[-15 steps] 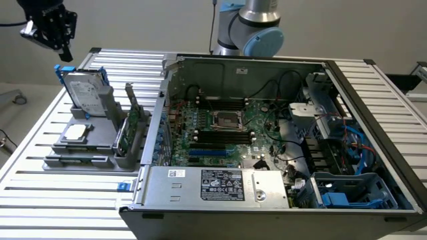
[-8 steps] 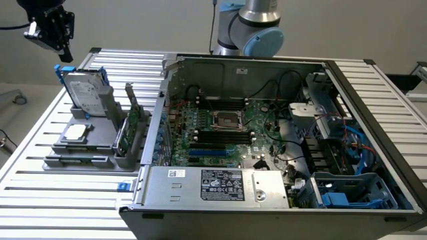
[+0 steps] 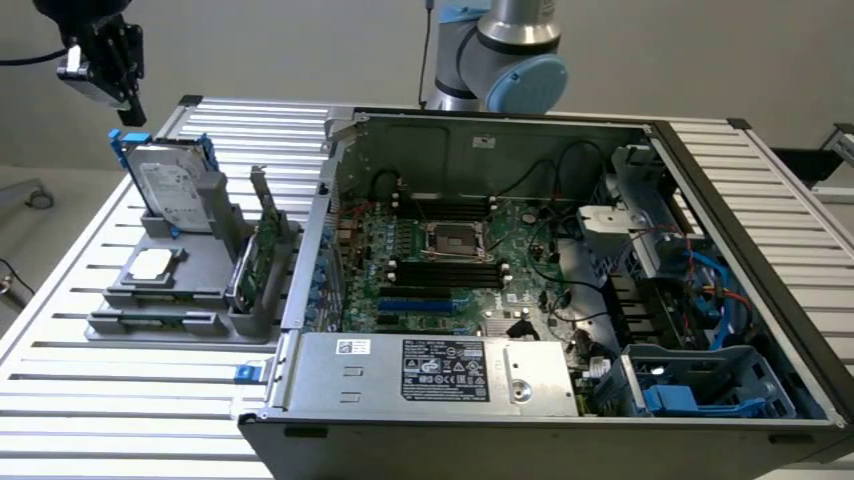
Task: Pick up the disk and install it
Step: 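Pick up the disk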
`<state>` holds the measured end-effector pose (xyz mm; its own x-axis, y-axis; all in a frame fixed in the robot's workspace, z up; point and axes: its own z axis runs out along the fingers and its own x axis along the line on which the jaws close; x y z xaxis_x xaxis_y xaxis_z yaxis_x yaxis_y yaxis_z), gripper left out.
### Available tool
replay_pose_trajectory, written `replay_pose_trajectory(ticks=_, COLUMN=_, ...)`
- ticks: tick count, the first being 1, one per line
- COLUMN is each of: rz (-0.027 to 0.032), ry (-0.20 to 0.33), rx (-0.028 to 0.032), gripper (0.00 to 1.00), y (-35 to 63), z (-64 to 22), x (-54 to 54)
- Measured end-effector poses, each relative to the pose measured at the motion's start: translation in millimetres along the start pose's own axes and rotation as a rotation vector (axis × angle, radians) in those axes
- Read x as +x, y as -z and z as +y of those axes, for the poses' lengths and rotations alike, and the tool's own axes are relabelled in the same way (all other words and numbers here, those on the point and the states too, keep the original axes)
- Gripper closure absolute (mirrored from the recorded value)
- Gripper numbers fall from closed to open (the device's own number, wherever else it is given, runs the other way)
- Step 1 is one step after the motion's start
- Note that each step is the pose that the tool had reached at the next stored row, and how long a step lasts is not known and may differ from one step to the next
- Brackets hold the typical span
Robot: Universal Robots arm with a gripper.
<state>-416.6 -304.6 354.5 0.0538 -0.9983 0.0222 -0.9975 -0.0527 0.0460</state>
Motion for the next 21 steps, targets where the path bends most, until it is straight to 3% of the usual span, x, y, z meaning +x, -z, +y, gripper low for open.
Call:
replay_pose_trajectory(ticks=3, rz=0.0024, ry=0.044, rx=0.0012, gripper=0.89, y=-0.1, z=0.4, x=-0.4)
replay_pose_trajectory(ticks=6, rz=0.0030, ry=0.056, rx=0.0013, gripper=0.89, y=-0.2, z=2.5, x=-0.6)
replay_pose_trajectory(ticks=7, rz=0.0030, ry=0.056, rx=0.0014, gripper=0.83, y=-0.2, z=2.5, x=-0.6)
replay_pose_trajectory(ticks=8, rz=0.0030, ry=0.056, rx=0.0014, gripper=0.83, y=-0.2, z=2.5, x=-0.6)
replay_pose_trajectory(ticks=10, rz=0.0030, ry=0.056, rx=0.0013, gripper=0.70, y=-0.2, z=2.6, x=-0.6)
replay_pose_trajectory(ticks=11, rz=0.0030, ry=0.056, rx=0.0013, gripper=0.70, y=-0.3, z=2.9, x=-0.6)
replay_pose_trajectory(ticks=14, rz=0.0030, ry=0.056, rx=0.0014, gripper=0.53, y=-1.2, z=4.5, x=-0.7)
replay_pose_trajectory(ticks=16, rz=0.0029, ry=0.056, rx=0.0015, gripper=0.53, y=-2.8, z=5.3, x=-0.8)
replay_pose_trajectory(ticks=17, rz=0.0030, ry=0.056, rx=0.0013, gripper=0.46, y=-4.2, z=5.7, x=-0.8)
replay_pose_trajectory(ticks=21, rz=0.0030, ry=0.056, rx=0.0013, gripper=0.46, y=-11.7, z=8.0, x=-1.2)
